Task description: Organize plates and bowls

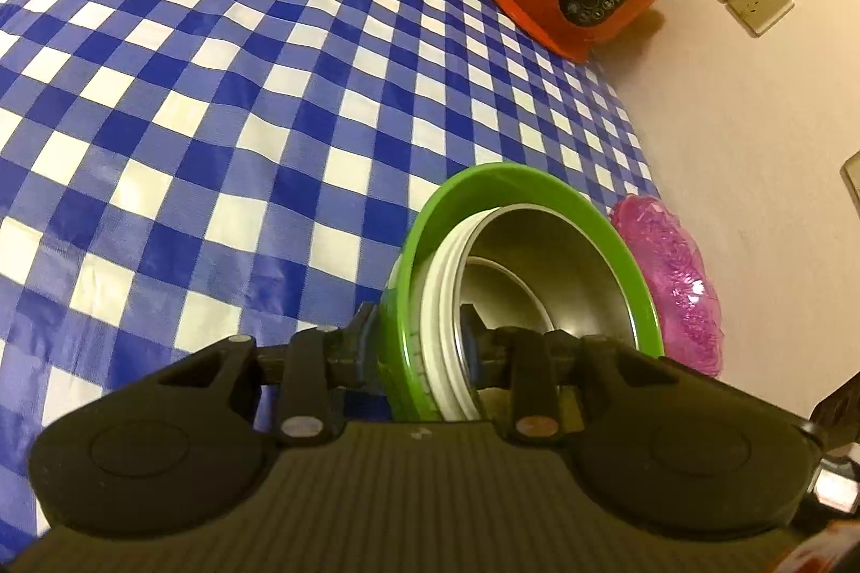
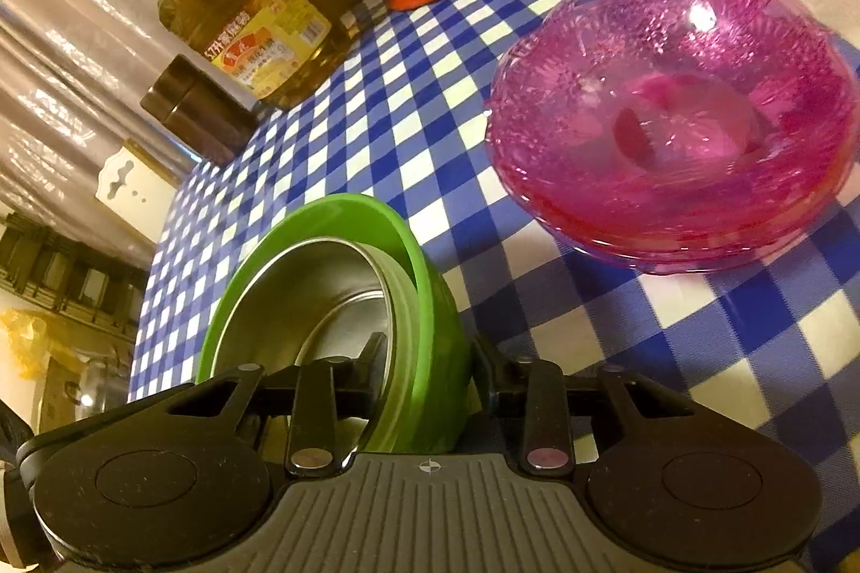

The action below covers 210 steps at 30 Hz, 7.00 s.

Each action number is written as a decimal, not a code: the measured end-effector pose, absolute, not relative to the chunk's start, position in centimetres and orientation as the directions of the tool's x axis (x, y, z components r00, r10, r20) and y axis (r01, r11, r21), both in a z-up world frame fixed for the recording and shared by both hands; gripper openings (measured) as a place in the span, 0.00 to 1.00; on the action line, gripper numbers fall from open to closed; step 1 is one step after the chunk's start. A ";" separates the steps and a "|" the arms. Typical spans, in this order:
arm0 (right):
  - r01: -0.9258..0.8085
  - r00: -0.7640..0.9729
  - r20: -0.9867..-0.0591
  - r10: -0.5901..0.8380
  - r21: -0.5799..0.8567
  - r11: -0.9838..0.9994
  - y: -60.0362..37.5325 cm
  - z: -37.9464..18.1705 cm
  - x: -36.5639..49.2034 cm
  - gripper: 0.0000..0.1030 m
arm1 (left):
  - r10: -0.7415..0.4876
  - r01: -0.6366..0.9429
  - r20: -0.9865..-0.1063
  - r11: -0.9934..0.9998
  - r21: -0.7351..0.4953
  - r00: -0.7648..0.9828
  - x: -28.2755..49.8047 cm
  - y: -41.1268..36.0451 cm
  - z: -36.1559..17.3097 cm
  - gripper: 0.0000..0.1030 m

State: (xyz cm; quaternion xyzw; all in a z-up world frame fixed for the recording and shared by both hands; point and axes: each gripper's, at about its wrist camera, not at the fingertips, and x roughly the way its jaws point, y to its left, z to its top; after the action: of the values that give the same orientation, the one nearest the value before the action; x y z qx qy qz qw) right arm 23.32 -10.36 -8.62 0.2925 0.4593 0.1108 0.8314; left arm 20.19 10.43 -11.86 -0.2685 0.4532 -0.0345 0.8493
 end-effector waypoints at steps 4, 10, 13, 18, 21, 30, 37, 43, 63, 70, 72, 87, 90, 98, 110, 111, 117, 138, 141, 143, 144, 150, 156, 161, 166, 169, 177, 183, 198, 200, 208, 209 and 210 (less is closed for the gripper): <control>0.094 0.554 -0.701 0.449 0.588 0.803 -11.2 -8.0 22.2 0.32 | -0.310 -0.176 -0.750 0.853 -0.491 0.585 19.4 9.9 -11.2 0.27; 0.107 0.567 -0.701 0.433 0.584 0.805 -12.8 -6.3 20.3 0.32 | -0.331 -0.158 -0.740 0.849 -0.505 0.586 17.9 8.3 -9.6 0.27; 0.118 0.573 -0.701 0.423 0.582 0.804 -13.9 -5.2 19.3 0.32 | -0.343 -0.139 -0.734 0.850 -0.508 0.586 17.5 7.1 -8.6 0.27; 0.154 0.587 -0.703 0.401 0.583 0.798 -16.1 -3.8 17.9 0.32 | -0.370 -0.093 -0.724 0.854 -0.511 0.582 17.3 4.6 -7.1 0.27; 0.165 0.599 -0.702 0.384 0.578 0.799 -17.6 -2.7 17.3 0.32 | -0.385 -0.068 -0.718 0.855 -0.514 0.580 17.4 3.2 -6.3 0.27; 0.198 0.643 -0.685 0.343 0.581 0.789 -21.2 -0.6 16.8 0.32 | -0.423 -0.002 -0.706 0.857 -0.515 0.569 18.4 -0.5 -4.6 0.26; 0.217 0.662 -0.676 0.324 0.586 0.781 -23.4 -0.1 17.3 0.32 | -0.441 0.026 -0.704 0.856 -0.516 0.557 19.6 -2.6 -4.2 0.26; 0.222 0.670 -0.674 0.310 0.581 0.783 -24.9 -0.1 18.7 0.32 | -0.453 0.033 -0.705 0.852 -0.522 0.546 21.3 -4.1 -4.6 0.26; 0.244 0.636 -0.711 0.300 0.554 0.796 -27.1 -3.8 27.7 0.31 | -0.445 -0.019 -0.738 0.851 -0.526 0.508 30.1 -5.8 -8.2 0.25; 0.258 0.610 -0.734 0.297 0.539 0.802 -27.3 -5.3 29.4 0.31 | -0.440 -0.043 -0.755 0.851 -0.524 0.486 31.8 -6.0 -9.9 0.25; 0.259 0.604 -0.738 0.301 0.539 0.802 -27.2 -5.7 29.7 0.31 | -0.434 -0.047 -0.760 0.855 -0.517 0.483 32.1 -6.0 -10.2 0.25; 0.260 0.579 -0.756 0.306 0.527 0.809 -26.8 -7.1 30.9 0.30 | -0.416 -0.064 -0.777 0.863 -0.501 0.472 33.0 -6.3 -11.2 0.27; 0.251 0.573 -0.760 0.306 0.518 0.818 -26.7 -7.1 31.1 0.30 | -0.418 -0.060 -0.772 0.862 -0.504 0.479 33.0 -6.2 -11.1 0.27; 0.229 0.606 -0.741 0.289 0.511 0.828 -26.7 -6.6 30.8 0.47 | -0.402 -0.063 -0.760 0.864 -0.500 0.510 32.9 -5.9 -10.6 0.28; 0.220 0.640 -0.713 0.286 0.526 0.822 -26.8 -5.6 29.0 0.55 | -0.386 -0.067 -0.743 0.864 -0.499 0.546 31.3 -5.2 -9.3 0.34; 0.220 0.643 -0.711 0.284 0.527 0.821 -26.9 -5.4 28.8 0.55 | -0.385 -0.067 -0.742 0.864 -0.499 0.549 31.0 -5.1 -9.1 0.34; 0.218 0.654 -0.703 0.278 0.528 0.821 -27.0 -4.4 27.6 0.56 | -0.382 -0.065 -0.735 0.865 -0.498 0.560 29.2 -4.8 -8.2 0.38; 0.191 0.685 -0.678 0.266 0.519 0.833 -27.0 -0.6 22.2 0.56 | -0.291 -0.053 -0.709 0.906 -0.419 0.642 22.6 -3.7 -4.6 0.53; 0.184 0.687 -0.677 0.265 0.515 0.837 -27.0 -0.2 21.1 0.56 | -0.281 -0.040 -0.703 0.914 -0.403 0.653 21.2 -3.7 -3.8 0.57; 0.178 0.687 -0.676 0.266 0.511 0.841 -27.0 0.1 20.4 0.56 | -0.277 -0.028 -0.695 0.919 -0.393 0.664 20.6 -3.7 -3.4 0.57; 0.174 0.688 -0.675 0.265 0.509 0.843 -27.0 0.2 20.0 0.56 | -0.275 -0.022 -0.689 0.921 -0.389 0.671 20.1 -3.7 -3.2 0.57; 0.156 0.696 -0.670 0.259 0.493 0.856 -26.8 1.0 18.0 0.56 | -0.254 -0.009 -0.674 0.933 -0.361 0.694 17.7 -3.6 -2.2 0.60; 0.137 0.693 -0.675 0.253 0.468 0.873 -26.3 1.1 16.2 0.56 | -0.241 -0.002 -0.665 0.939 -0.343 0.707 15.6 -3.4 -1.5 0.66; 0.114 0.689 -0.681 0.249 0.440 0.891 -25.5 1.1 14.7 0.56 | -0.248 0.022 -0.664 0.944 -0.329 0.706 14.0 -3.6 -1.3 0.73; 0.077 0.696 -0.679 0.233 0.394 0.916 -24.7 1.5 13.0 0.57 | -0.240 0.034 -0.660 0.950 -0.310 0.712 12.5 -3.7 -1.4 0.75; 0.059 0.703 -0.676 0.221 0.365 0.929 -24.2 1.8 12.1 0.57 | -0.232 0.033 -0.660 0.953 -0.300 0.714 11.6 -3.5 -1.5 0.76; -0.002 0.717 -0.670 0.191 0.272 0.962 -22.6 2.9 10.0 0.57 | -0.198 0.016 -0.655 0.962 -0.273 0.729 9.3 -2.8 -1.1 0.84; -0.034 0.719 -0.669 0.186 0.234 0.972 -21.6 3.0 8.7 0.63 | -0.199 0.020 -0.669 0.964 -0.265 0.716 7.8 -2.8 -1.1 0.91; -0.060 0.723 -0.669 0.173 0.188 0.980 -21.3 3.7 6.4 0.69 | -0.137 -0.042 -0.698 0.972 -0.232 0.703 5.2 -2.4 -1.7 0.91; -0.063 0.720 -0.673 0.165 0.175 0.983 -21.2 3.7 6.1 0.69 | -0.127 -0.040 -0.694 0.975 -0.220 0.708 4.8 -2.6 -1.7 0.91; -0.087 0.717 -0.679 0.157 0.136 0.987 -20.7 3.4 4.9 0.69 | -0.113 -0.025 -0.701 0.983 -0.184 0.704 3.8 -3.3 -1.9 0.91; -0.087 0.716 -0.680 0.157 0.136 0.987 -20.7 3.4 4.8 0.69 | -0.110 -0.023 -0.701 0.984 -0.178 0.705 3.7 -3.4 -1.9 0.91; -0.087 0.716 -0.680 0.157 0.137 0.987 -20.7 3.3 4.8 0.69 | -0.108 -0.023 -0.701 0.985 -0.174 0.705 3.7 -3.5 -1.9 0.91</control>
State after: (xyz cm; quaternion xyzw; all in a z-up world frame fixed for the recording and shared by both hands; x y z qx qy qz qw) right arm 4.80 -20.75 3.34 0.0474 0.3711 0.0659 0.9251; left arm 3.70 -3.47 -1.90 -0.0849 0.3831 -0.0231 0.9195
